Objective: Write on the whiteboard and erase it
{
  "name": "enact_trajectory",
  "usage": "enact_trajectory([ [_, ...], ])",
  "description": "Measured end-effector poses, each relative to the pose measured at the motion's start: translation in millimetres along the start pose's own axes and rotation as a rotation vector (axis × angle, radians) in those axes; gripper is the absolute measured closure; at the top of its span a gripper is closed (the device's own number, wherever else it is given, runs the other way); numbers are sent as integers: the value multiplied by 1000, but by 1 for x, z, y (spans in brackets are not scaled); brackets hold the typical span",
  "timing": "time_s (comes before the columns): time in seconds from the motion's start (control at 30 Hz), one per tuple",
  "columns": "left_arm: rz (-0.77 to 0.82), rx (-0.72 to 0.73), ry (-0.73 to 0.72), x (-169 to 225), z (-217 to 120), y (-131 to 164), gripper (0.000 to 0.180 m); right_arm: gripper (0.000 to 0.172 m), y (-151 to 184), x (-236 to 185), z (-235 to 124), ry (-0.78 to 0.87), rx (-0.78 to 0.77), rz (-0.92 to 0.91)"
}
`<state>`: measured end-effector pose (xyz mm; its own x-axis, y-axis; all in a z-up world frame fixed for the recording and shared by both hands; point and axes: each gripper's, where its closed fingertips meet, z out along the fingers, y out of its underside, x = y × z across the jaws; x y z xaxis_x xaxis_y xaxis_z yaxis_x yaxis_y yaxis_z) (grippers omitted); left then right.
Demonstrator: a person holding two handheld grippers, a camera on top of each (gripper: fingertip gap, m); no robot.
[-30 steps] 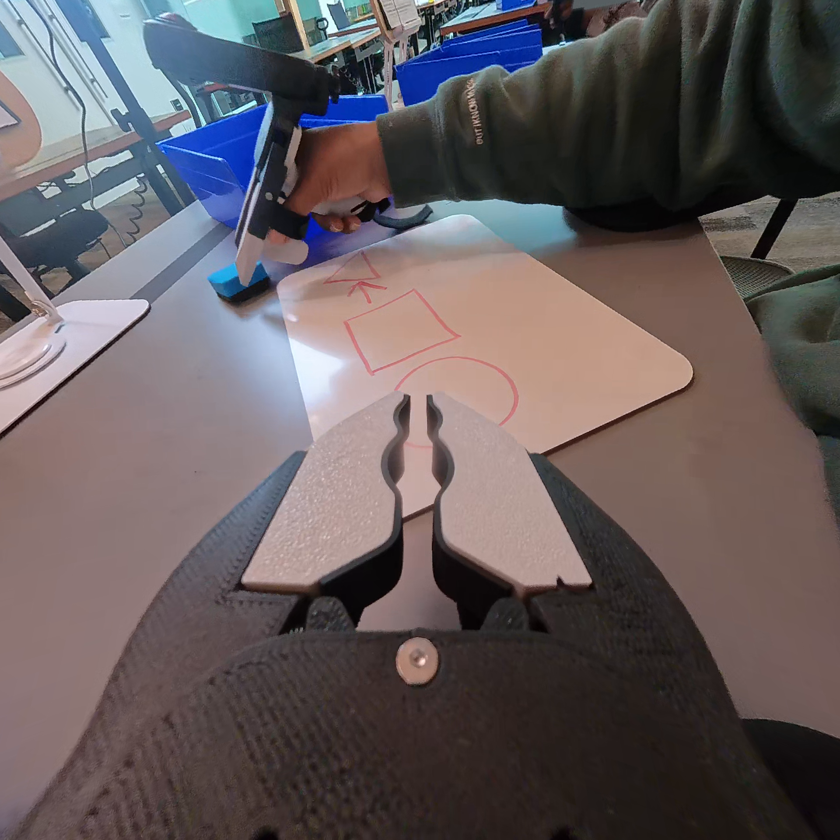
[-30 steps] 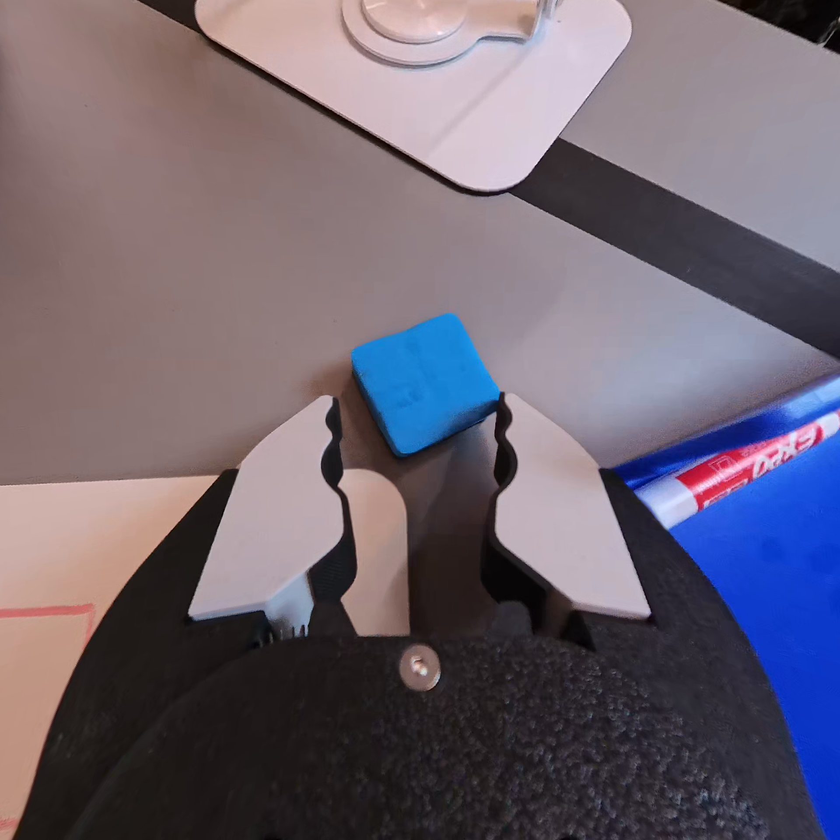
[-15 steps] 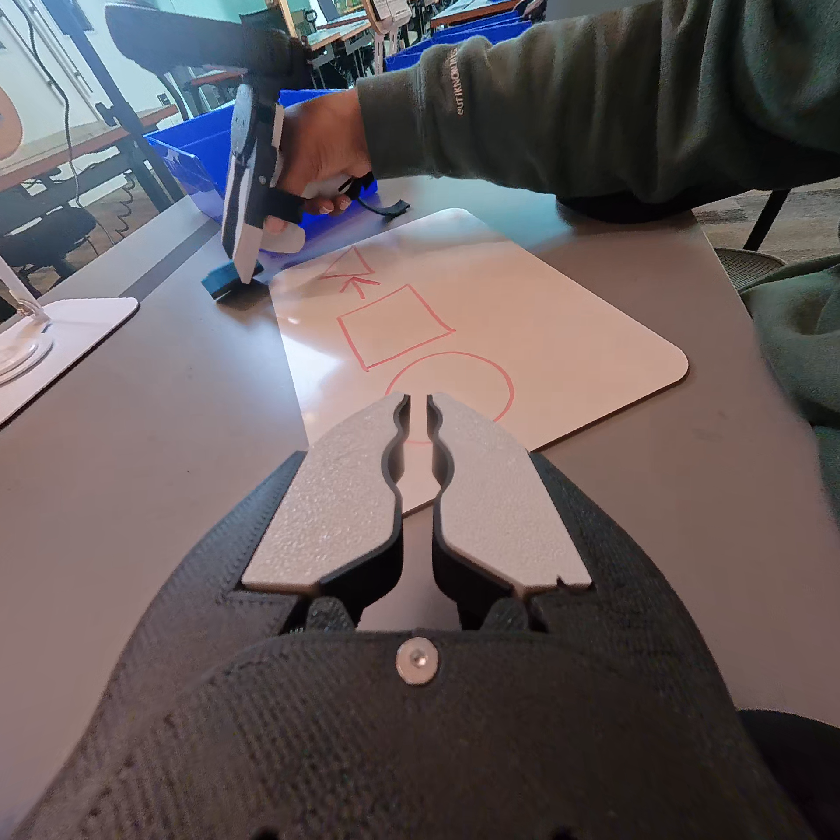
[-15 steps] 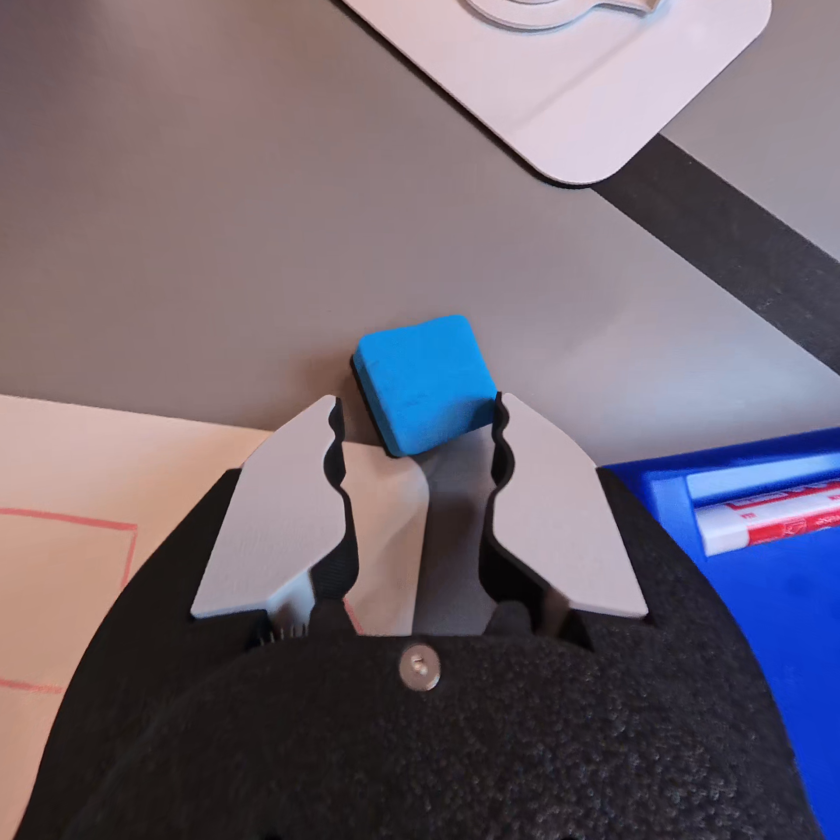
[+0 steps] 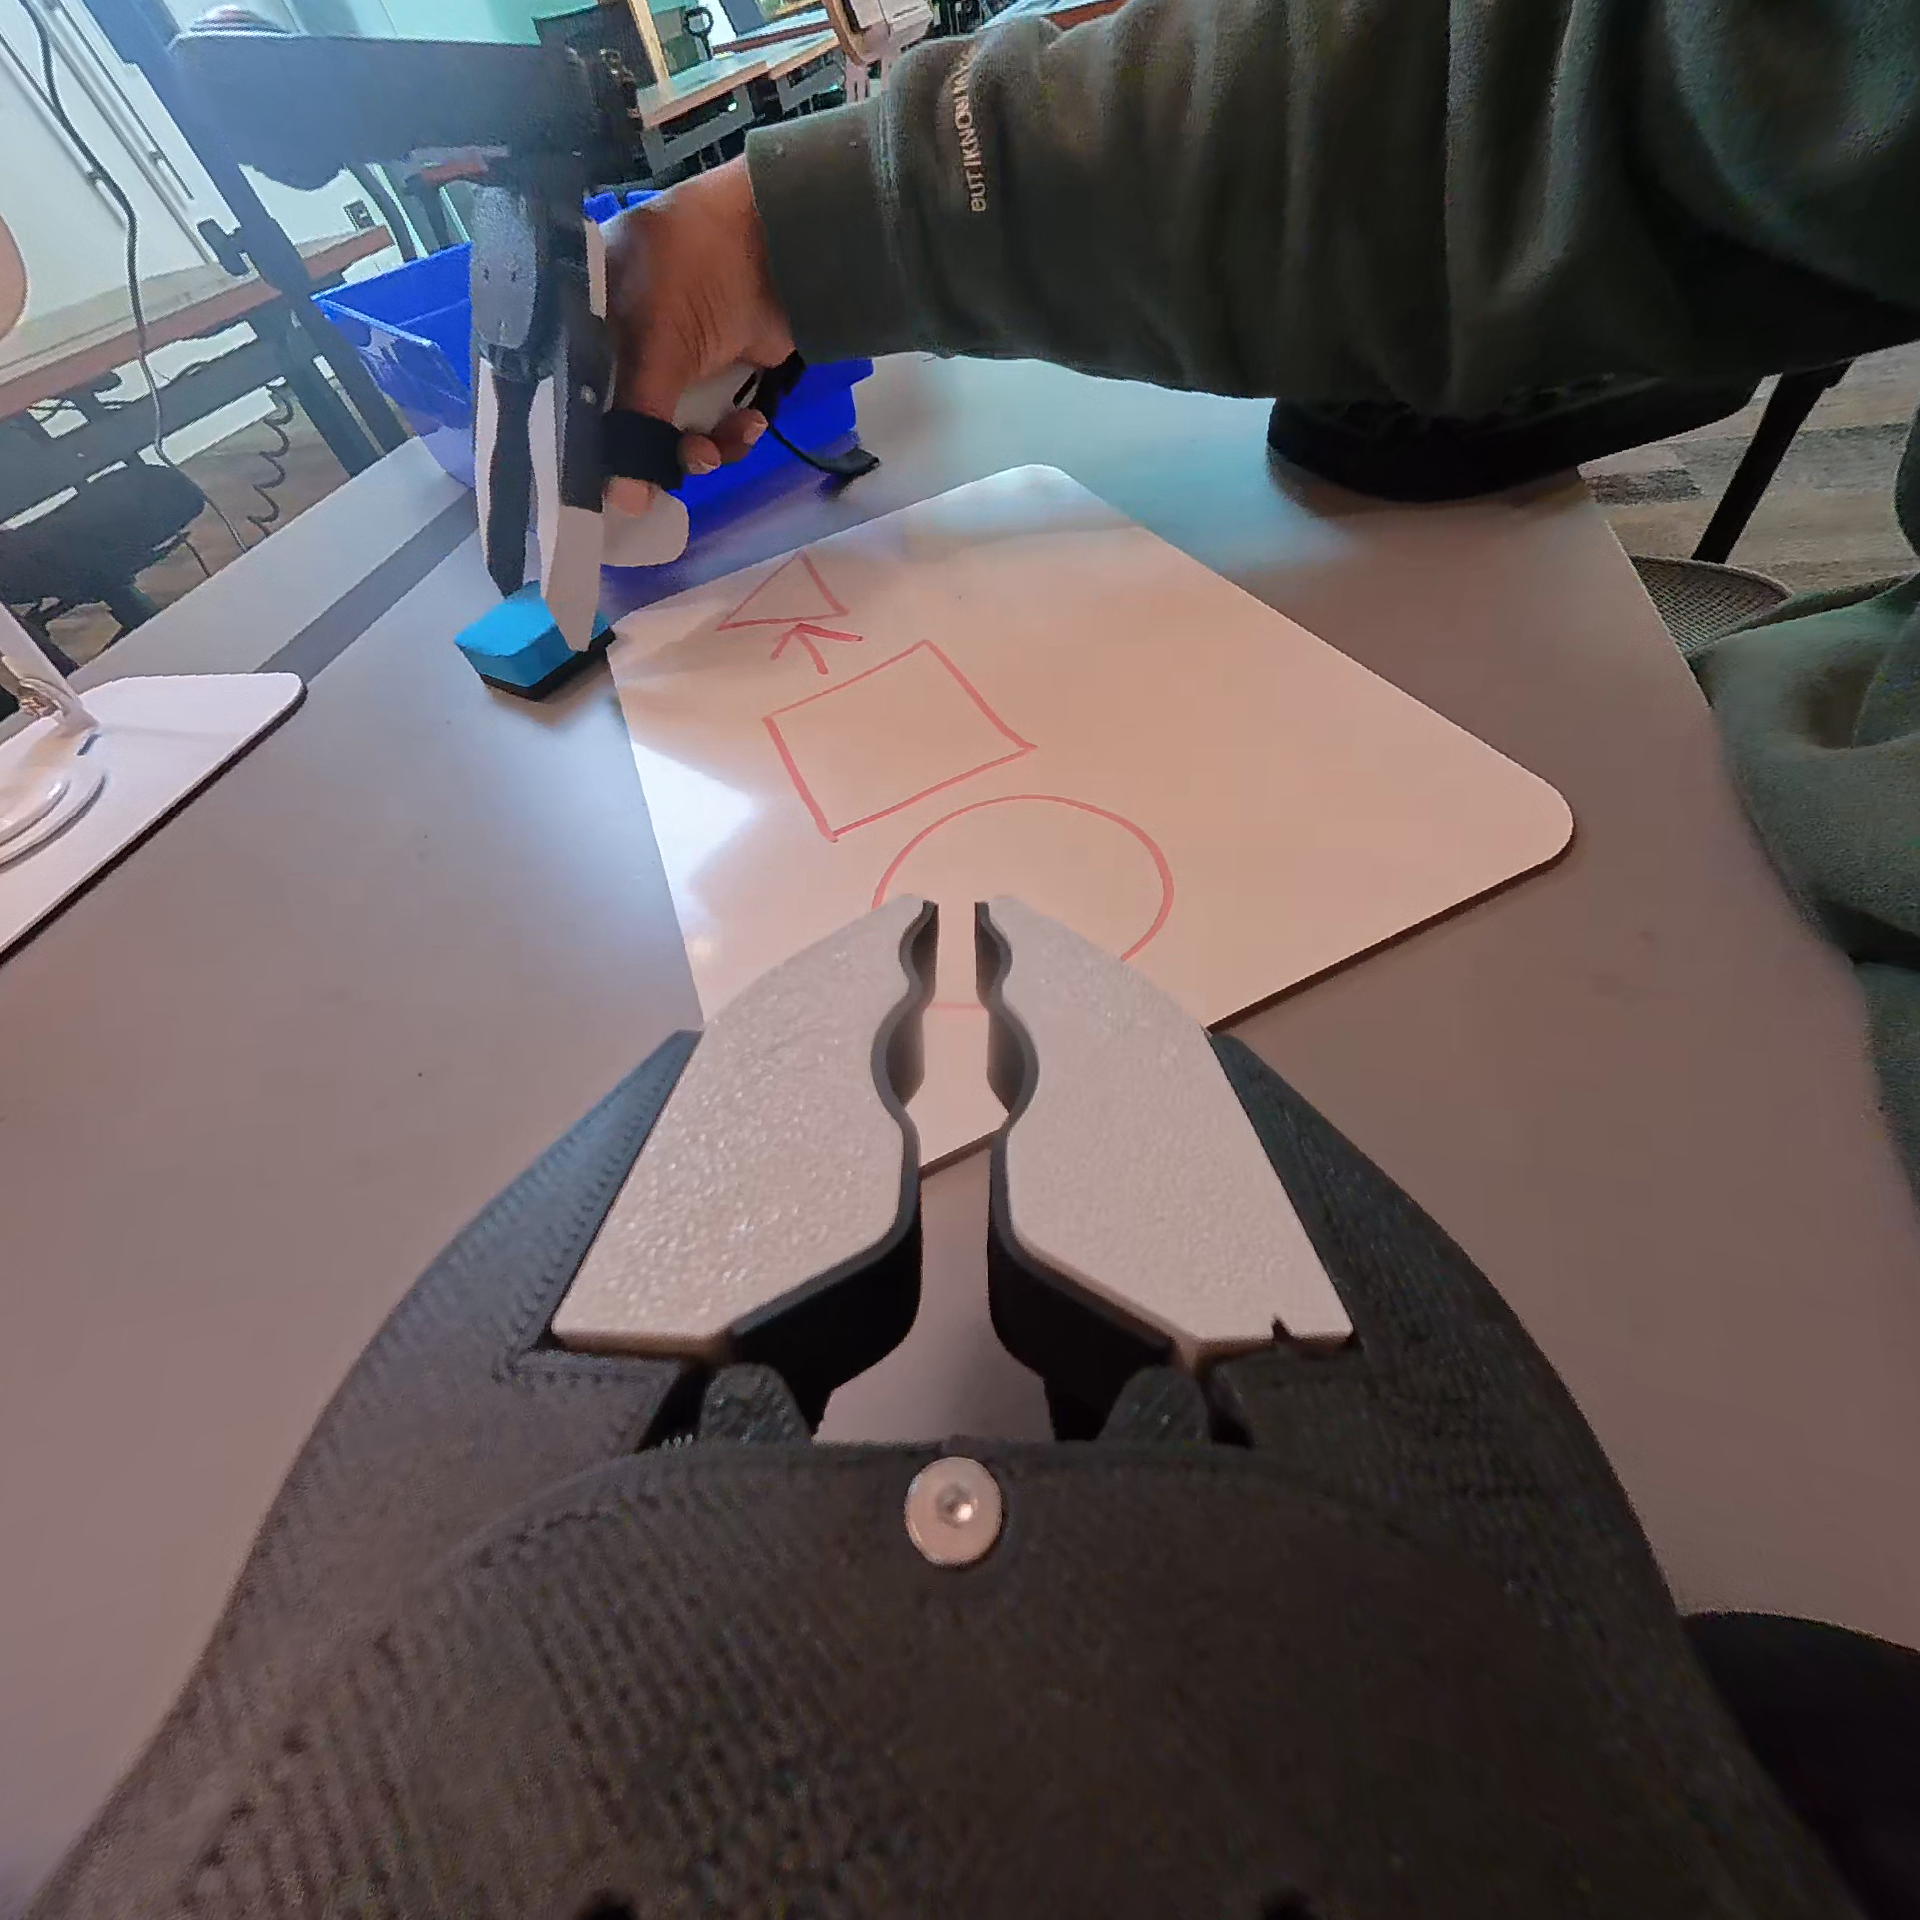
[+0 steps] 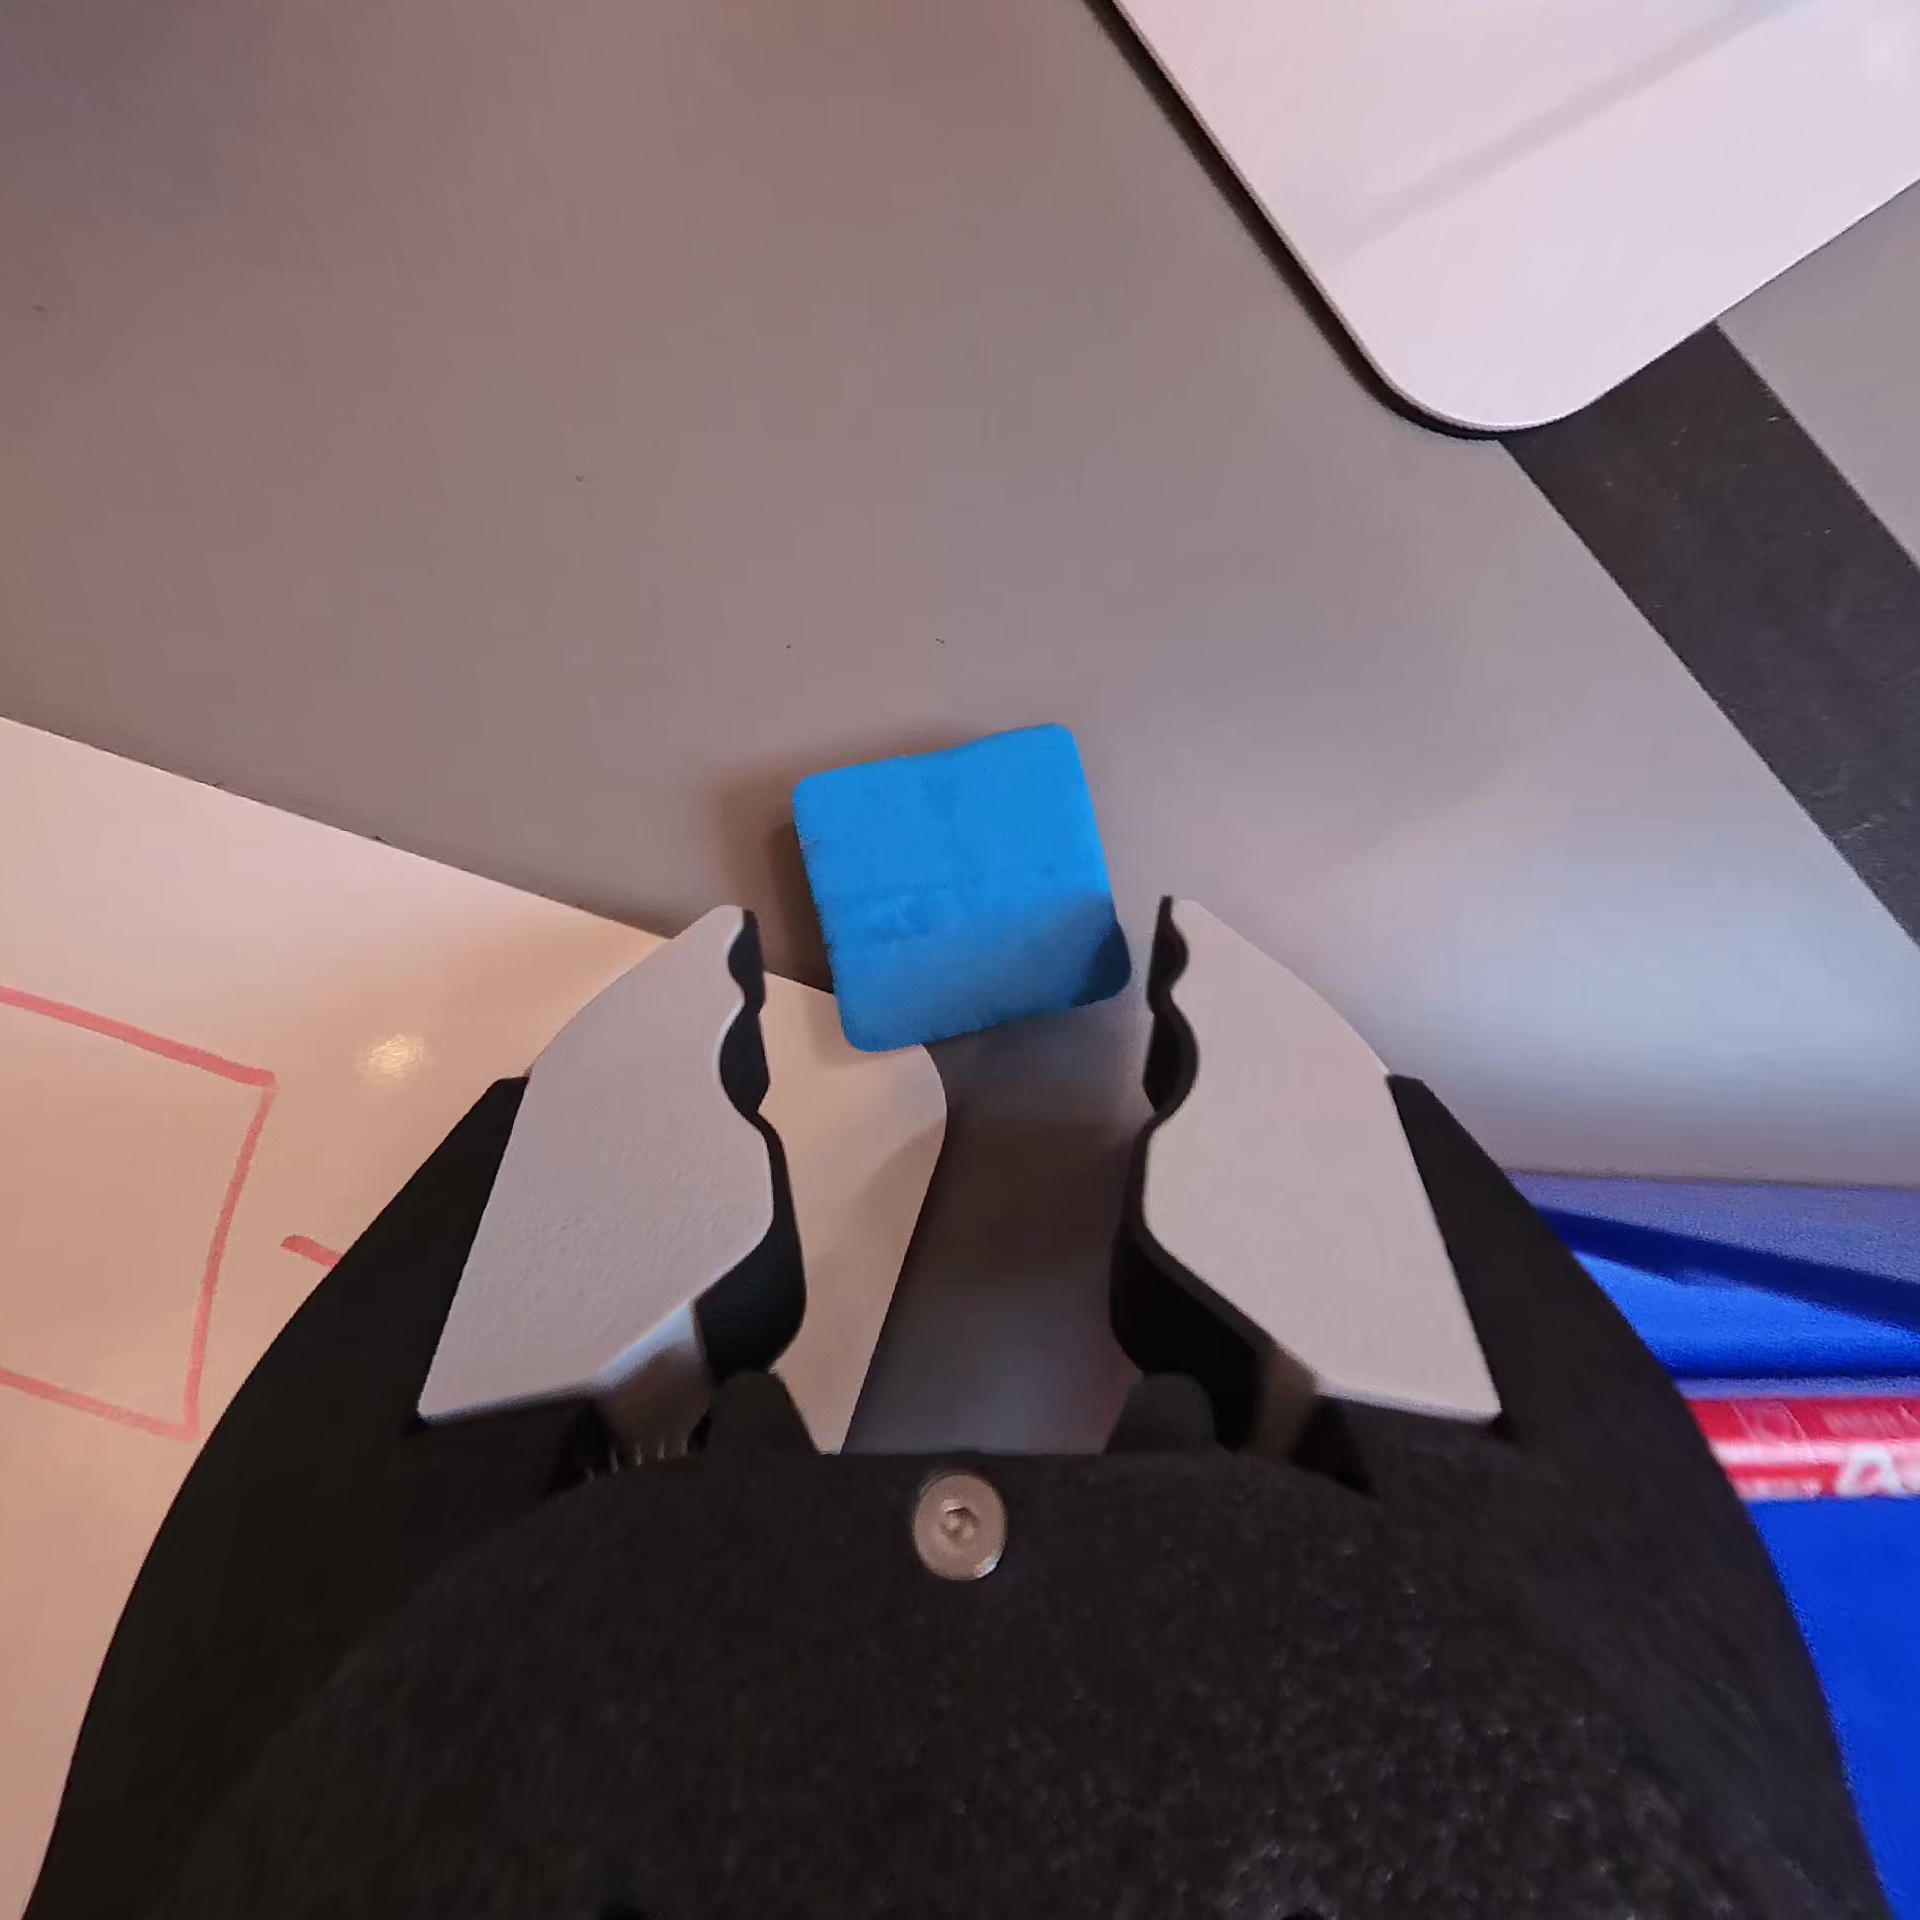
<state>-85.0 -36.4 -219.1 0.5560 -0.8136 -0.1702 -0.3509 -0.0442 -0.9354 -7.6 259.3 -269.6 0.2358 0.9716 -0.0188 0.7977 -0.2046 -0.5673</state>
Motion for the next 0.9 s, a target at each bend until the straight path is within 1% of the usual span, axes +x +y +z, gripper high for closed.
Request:
enact_trajectory([
  [0.03,-1,0,1,0,0,0,174,104,-1,-2,1,-24,-1,5],
  [0.07,-1,-1,2,0,0,0,174,109,-1,-3,1,-40,-2,10],
  [0.1,-1,-1,2,0,0,0,174,109,-1,-3,1,-43,-4,13],
  [0.23,-3,-3,8,0,0,1,174,104,-1,-3,3,-44,-1,23],
  [0.27,-2,-5,9,1,1,2,174,108,-1,-3,4,-44,3,22],
  [0.3,0,-6,8,1,1,2,174,115,-2,-2,4,-34,12,14],
  [0.4,3,-6,5,1,0,1,174,116,-6,-2,3,-11,55,9],
  [0.5,4,-8,5,1,0,2,175,117,-15,-10,-13,-1,144,13],
  [0.57,8,-12,12,2,1,2,177,117,-12,-18,-27,16,166,-6],
  [0.67,24,-22,24,6,2,2,180,117,9,-33,-45,39,135,-25],
  [0.77,55,-46,36,11,4,4,180,116,40,-47,-59,44,92,-11],
  [0.9,113,-93,78,26,12,5,180,116,71,-62,-66,57,72,18],
])
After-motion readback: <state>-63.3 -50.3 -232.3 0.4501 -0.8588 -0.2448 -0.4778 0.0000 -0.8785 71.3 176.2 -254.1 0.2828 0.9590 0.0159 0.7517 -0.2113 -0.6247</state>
